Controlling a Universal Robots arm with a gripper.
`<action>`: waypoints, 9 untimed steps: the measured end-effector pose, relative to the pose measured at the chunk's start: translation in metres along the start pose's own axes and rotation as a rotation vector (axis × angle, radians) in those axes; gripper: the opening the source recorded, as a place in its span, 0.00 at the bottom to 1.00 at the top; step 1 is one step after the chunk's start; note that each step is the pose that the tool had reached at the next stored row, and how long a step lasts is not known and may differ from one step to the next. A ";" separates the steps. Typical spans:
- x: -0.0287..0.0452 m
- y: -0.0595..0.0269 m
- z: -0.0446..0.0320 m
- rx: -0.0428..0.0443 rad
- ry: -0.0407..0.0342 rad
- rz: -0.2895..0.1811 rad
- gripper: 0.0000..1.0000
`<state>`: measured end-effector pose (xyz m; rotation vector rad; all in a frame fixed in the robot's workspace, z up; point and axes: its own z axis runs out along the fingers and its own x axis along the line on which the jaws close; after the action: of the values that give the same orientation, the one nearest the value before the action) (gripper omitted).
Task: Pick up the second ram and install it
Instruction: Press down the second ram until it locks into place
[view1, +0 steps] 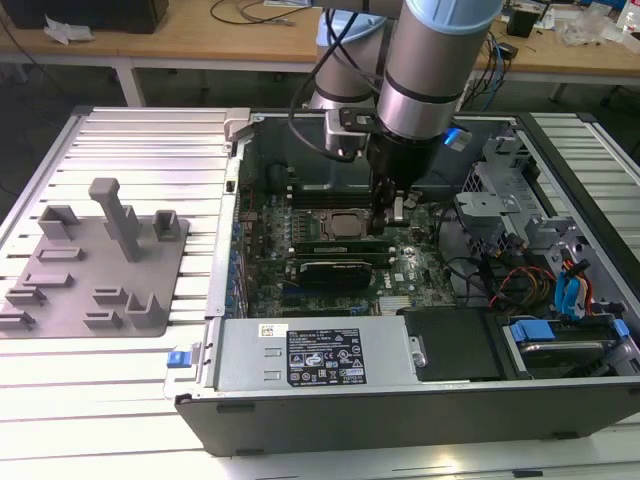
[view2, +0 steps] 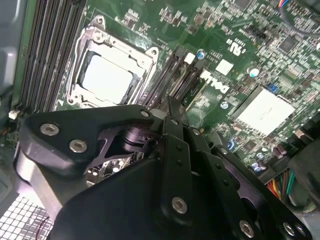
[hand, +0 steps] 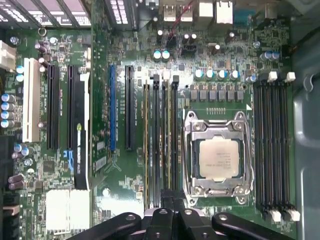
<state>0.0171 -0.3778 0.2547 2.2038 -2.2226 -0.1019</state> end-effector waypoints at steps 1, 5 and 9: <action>0.0000 -0.0016 -0.0001 0.0000 0.0000 0.000 0.08; -0.0002 -0.0109 -0.0003 0.0000 0.0001 0.000 0.08; 0.0000 -0.0128 0.0017 -0.0001 0.0005 0.000 0.08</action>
<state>0.0298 -0.3779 0.2524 2.2034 -2.2224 -0.1014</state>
